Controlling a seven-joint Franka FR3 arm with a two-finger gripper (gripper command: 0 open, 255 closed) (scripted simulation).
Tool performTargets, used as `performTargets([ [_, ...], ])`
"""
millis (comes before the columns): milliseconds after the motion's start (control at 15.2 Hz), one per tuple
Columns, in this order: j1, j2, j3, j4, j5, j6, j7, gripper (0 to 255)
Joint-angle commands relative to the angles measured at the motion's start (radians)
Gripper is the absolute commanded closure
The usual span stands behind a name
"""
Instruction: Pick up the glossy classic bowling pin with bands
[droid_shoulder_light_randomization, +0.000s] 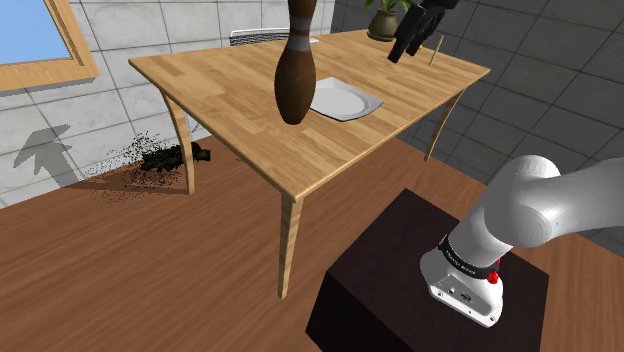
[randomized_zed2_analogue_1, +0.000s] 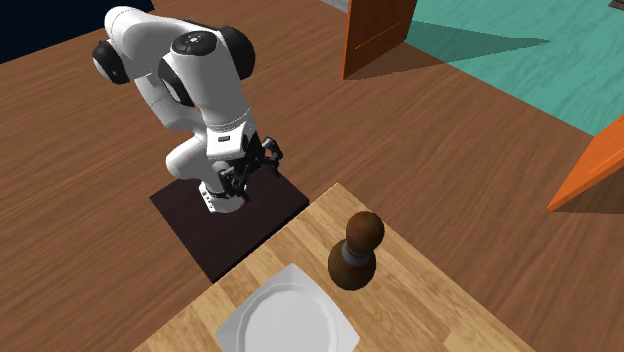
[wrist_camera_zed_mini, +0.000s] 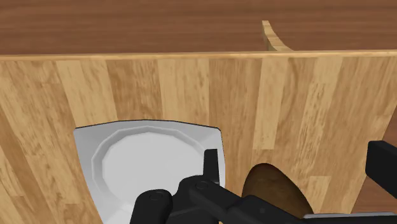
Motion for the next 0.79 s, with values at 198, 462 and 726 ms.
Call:
performTargets([
  [198, -0.026, 0.089, 0.066, 0.078, 0.0, 0.039, 0.116, 0],
  [462, -0.069, 0.218, 0.151, 0.206, -0.023, 0.07, 0.272, 0],
  [726, -0.118, 0.358, 0.233, 0.365, -0.075, 0.073, 0.431, 0],
])
